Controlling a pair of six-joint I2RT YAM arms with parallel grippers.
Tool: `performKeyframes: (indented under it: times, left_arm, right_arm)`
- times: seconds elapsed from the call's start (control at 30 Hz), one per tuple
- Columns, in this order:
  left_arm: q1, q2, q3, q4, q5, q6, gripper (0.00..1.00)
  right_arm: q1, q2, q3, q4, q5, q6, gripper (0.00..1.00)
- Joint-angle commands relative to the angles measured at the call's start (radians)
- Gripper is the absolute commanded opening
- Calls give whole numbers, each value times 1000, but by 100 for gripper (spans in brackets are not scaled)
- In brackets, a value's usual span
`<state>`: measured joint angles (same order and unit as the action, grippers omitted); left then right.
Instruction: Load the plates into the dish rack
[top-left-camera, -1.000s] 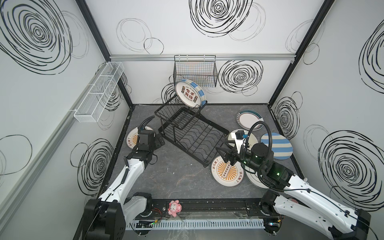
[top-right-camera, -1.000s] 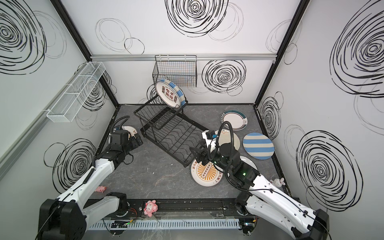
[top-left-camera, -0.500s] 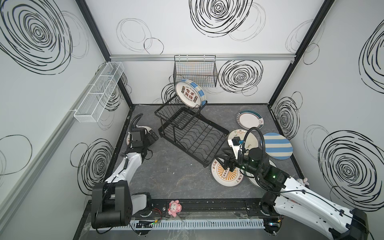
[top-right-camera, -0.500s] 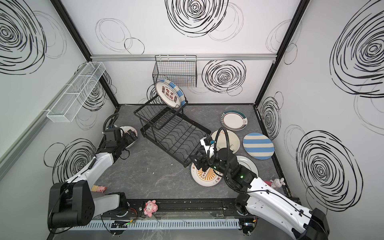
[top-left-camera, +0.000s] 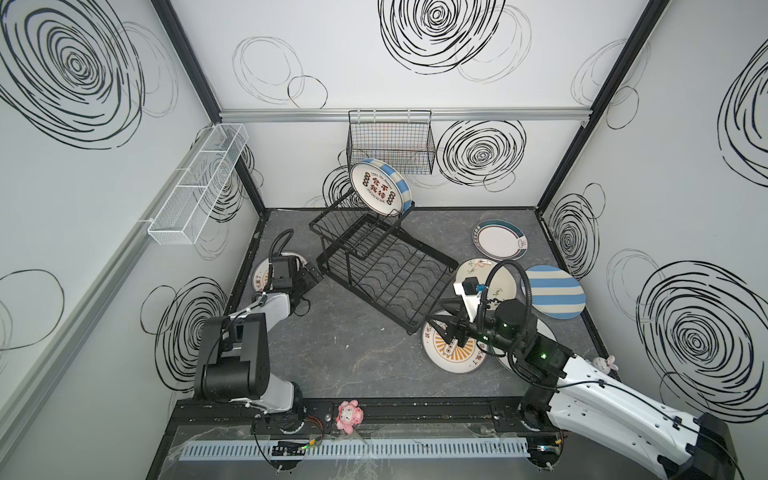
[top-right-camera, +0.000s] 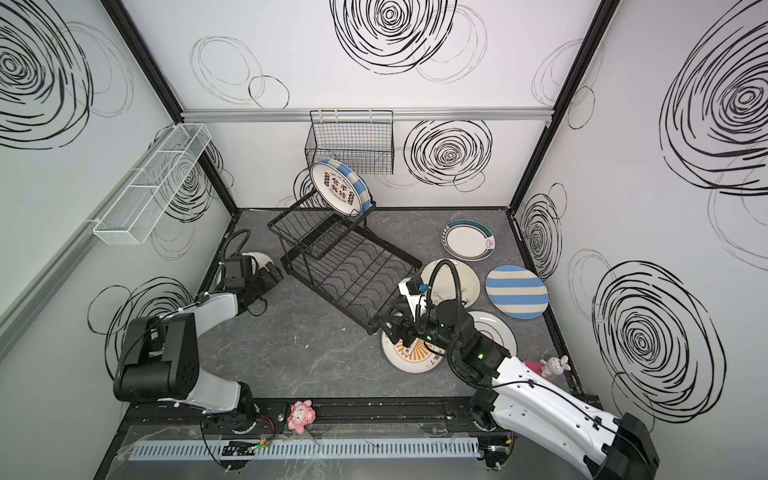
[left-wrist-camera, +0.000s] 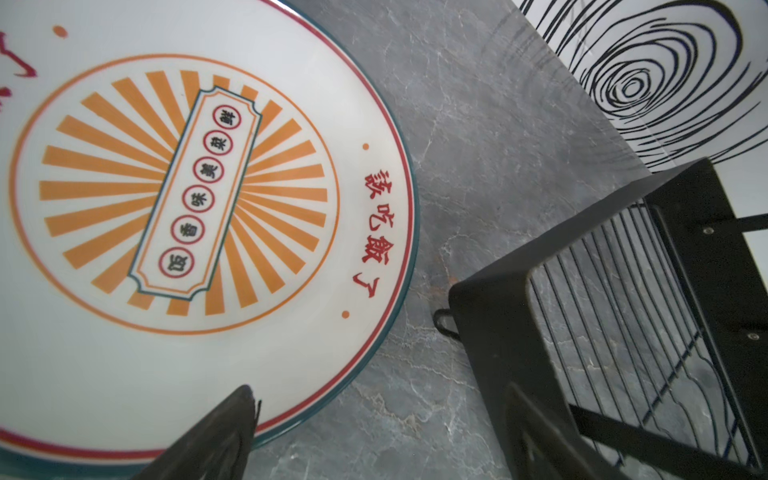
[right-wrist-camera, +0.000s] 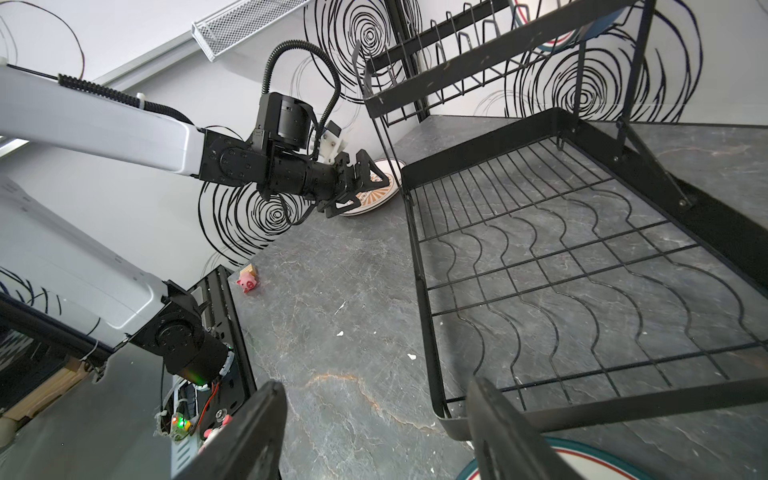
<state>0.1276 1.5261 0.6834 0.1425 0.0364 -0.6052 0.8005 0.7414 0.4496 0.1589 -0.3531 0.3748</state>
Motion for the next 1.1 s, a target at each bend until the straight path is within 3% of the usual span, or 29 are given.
performKeyframes:
  times: [0.0,0.37,1.07]
  left_arm:
    - [16,35,40,58,-8,24,96]
    - [30,114,68,52,16,32,96]
    - [11,-9,-94,16,129,-25,96]
  right_arm:
    - [6,-6,-3,28,-1,11,73]
    - [6,-5,-11,-3,11,4,73]
    - [5,3,16,-31,-2,-13,74]
